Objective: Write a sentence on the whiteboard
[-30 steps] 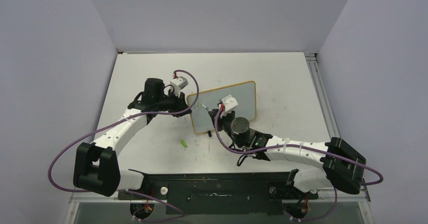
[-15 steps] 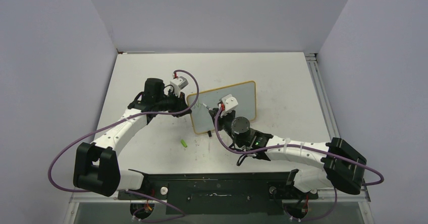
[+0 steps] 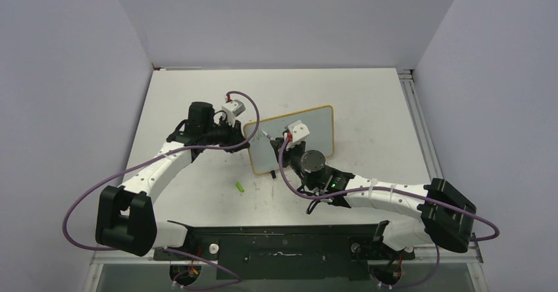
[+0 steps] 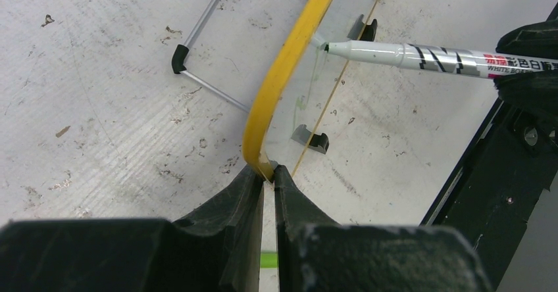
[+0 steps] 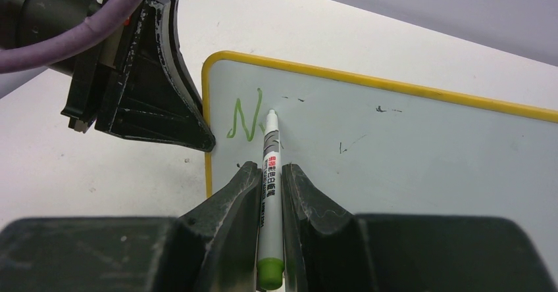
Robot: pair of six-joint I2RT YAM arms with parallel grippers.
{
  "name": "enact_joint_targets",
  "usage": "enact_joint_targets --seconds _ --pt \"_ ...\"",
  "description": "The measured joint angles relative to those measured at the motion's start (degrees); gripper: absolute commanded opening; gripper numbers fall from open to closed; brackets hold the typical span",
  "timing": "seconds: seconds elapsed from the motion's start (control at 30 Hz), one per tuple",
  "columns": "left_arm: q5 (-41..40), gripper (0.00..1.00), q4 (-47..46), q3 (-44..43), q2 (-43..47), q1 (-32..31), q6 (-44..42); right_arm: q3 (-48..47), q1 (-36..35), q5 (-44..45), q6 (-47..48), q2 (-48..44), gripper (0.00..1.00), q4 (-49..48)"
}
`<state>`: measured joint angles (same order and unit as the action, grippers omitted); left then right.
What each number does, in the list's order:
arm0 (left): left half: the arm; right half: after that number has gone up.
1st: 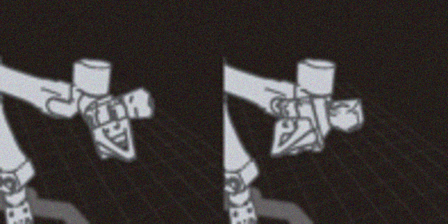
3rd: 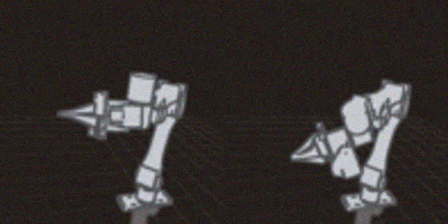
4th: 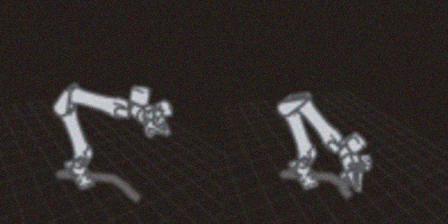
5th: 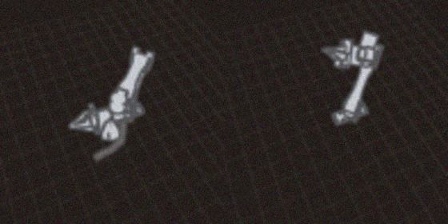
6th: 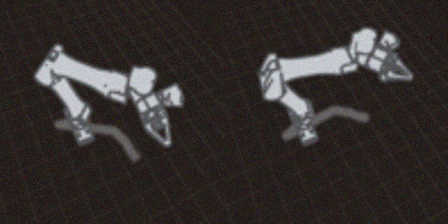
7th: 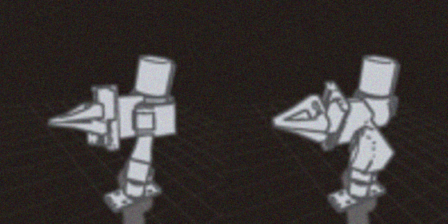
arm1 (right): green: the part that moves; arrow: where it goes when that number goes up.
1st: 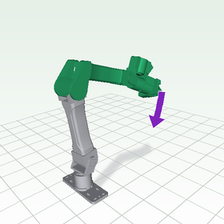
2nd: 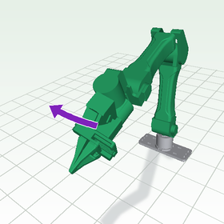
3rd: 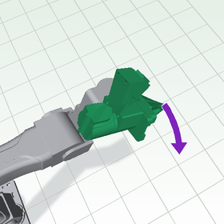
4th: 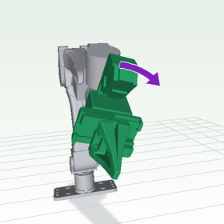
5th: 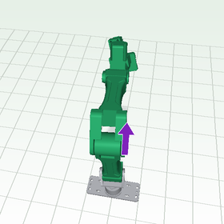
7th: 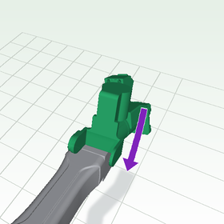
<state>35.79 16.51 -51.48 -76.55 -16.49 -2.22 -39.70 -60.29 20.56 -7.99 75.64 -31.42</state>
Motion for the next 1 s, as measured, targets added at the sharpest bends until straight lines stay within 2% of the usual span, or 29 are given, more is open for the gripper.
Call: enact_joint_targets --seconds 1.0 --pt "-0.2 0.0 -0.02 -0.02 0.0 0.0 0.0 1.44 -0.61 -1.07 -2.38 0.81 0.05 0.26"
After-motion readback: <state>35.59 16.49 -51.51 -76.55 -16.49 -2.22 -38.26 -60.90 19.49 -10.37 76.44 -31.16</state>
